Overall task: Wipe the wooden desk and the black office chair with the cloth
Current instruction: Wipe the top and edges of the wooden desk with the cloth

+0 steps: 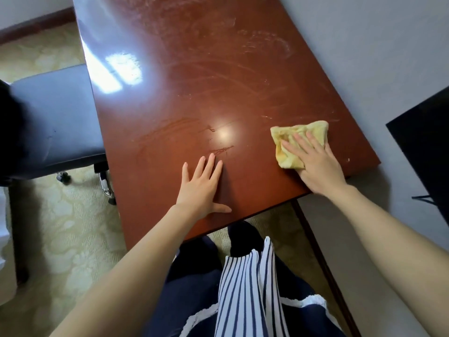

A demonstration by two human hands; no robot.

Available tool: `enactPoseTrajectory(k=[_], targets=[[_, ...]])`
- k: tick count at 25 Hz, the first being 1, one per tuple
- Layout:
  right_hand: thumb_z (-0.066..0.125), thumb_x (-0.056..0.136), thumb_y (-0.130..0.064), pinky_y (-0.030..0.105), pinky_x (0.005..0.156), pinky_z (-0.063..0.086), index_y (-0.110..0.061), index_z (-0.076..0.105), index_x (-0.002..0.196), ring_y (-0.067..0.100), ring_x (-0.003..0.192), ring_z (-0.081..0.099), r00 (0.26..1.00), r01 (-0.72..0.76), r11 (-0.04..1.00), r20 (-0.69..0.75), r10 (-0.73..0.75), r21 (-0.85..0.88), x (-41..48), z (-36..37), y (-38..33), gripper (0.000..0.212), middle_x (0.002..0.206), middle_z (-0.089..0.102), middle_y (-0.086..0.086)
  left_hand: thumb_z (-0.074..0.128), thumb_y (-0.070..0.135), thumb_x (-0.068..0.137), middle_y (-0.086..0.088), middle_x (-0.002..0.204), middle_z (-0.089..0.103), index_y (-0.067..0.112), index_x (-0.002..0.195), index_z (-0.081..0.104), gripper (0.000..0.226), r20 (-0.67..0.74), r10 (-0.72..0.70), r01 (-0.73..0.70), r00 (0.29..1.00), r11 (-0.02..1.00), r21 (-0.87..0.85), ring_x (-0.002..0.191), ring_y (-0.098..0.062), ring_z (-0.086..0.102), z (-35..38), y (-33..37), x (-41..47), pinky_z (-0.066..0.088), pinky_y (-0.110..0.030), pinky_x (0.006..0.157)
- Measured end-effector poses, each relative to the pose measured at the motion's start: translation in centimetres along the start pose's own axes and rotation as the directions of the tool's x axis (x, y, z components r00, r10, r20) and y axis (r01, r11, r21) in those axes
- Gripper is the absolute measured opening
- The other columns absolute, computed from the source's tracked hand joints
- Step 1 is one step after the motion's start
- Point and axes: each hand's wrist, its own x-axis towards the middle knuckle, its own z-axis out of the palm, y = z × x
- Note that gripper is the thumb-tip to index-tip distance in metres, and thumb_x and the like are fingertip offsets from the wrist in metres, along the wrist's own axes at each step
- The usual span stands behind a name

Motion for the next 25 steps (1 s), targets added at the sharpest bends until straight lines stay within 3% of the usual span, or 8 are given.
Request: enactPoseTrajectory(k=[3,5,11,14,16,18,20,25], targets=[[0.042,0.096,-0.03,0.052,0.115,-0.005,-0.043,0.01,0.149,0.021,0.145,-0.012,0.978,-0.209,0.975,-0.008,0.21,0.081,3.4,0.1,-2.4,0.062,0.16,0.0,-0.006,0.057,0.077,0.066,-0.006,0.158,-0.018,0.016,0.15,-0.014,0.125,0.013,-0.011,0.011,1.0,1.0,-0.002,0.146,-0.025,-0.012,0.1,0.2,-0.2,0.001,-0.055,0.114],[0.041,0.097,-0.038,0.055,0.112,-0.008,-0.044,0.009,0.148,0.026,0.144,-0.016,0.967,-0.252,0.962,-0.01,0.254,0.103,4.3,0.6,-5.3,0.061,0.16,-0.004,-0.004,0.057,0.077,0.066,-0.006,0.158,-0.018,0.016,0.149,-0.014,0.126,0.021,-0.008,0.008,1.0,1.0,0.003,0.146,-0.025,-0.012,-0.1,0.3,-0.2,0.003,-0.054,0.115],[0.055,0.085,-0.024,0.051,0.112,-0.009,-0.045,0.016,0.147,0.022,0.146,-0.011,0.997,0.057,0.995,-0.059,-0.053,0.082,-0.5,2.7,-11.3,0.076,0.159,0.004,-0.005,0.057,0.072,0.072,-0.012,0.158,-0.011,0.011,0.15,-0.01,0.12,0.071,0.031,-0.038,0.997,0.994,0.1,0.146,-0.03,-0.003,-1.5,0.3,0.3,0.008,-0.044,0.117],[0.063,0.074,-0.007,0.054,0.115,0.008,-0.033,0.038,0.143,0.025,0.145,0.012,0.972,0.204,0.974,-0.136,-0.19,0.095,-4.9,3.5,-9.7,0.078,0.153,0.03,0.001,0.055,0.073,0.072,-0.018,0.158,-0.002,0.006,0.15,-0.003,0.118,0.121,0.058,-0.078,0.991,0.982,0.17,0.145,-0.034,0.008,-2.7,0.6,1.1,0.017,-0.041,0.116],[0.067,0.064,0.007,0.057,0.111,0.022,-0.026,0.052,0.134,0.029,0.139,0.03,0.961,0.212,0.973,-0.201,-0.189,0.094,-6.8,3.5,-7.6,0.078,0.144,0.045,0.004,0.054,0.074,0.072,-0.019,0.158,0.002,0.005,0.15,0.001,0.117,0.12,0.07,-0.091,0.99,0.979,0.183,0.144,-0.035,0.012,-3.1,0.5,1.4,0.022,-0.041,0.114],[0.07,0.063,0.011,0.06,0.107,0.026,-0.022,0.057,0.13,0.032,0.135,0.037,0.96,0.163,0.983,-0.245,-0.138,0.087,-7.8,3.4,-5.4,0.076,0.139,0.051,0.006,0.054,0.074,0.073,-0.019,0.157,0.002,0.005,0.15,0.001,0.116,0.112,0.063,-0.082,0.992,0.98,0.182,0.144,-0.035,0.013,-2.9,0.7,1.2,0.024,-0.04,0.113],[0.072,0.068,0.005,0.059,0.109,0.022,-0.024,0.052,0.134,0.03,0.138,0.032,0.967,0.073,0.993,-0.252,-0.046,0.098,-8.3,3.2,-3.0,0.075,0.142,0.047,0.004,0.055,0.073,0.072,-0.02,0.157,0.0,0.004,0.15,-0.001,0.118,0.109,0.042,-0.061,0.993,0.983,0.175,0.144,-0.035,0.01,-2.6,1.0,0.9,0.025,-0.04,0.112],[0.056,0.083,-0.011,0.048,0.114,-0.002,-0.046,0.005,0.146,0.018,0.146,-0.006,0.94,-0.323,0.944,-0.088,0.329,0.069,-6.7,1.8,3.0,0.088,0.158,0.004,-0.011,0.057,0.076,0.068,-0.019,0.157,-0.005,0.004,0.149,-0.007,0.126,0.103,0.018,-0.036,0.995,0.983,0.182,0.145,-0.035,0.004,-2.1,1.3,0.6,0.021,-0.043,0.115]])
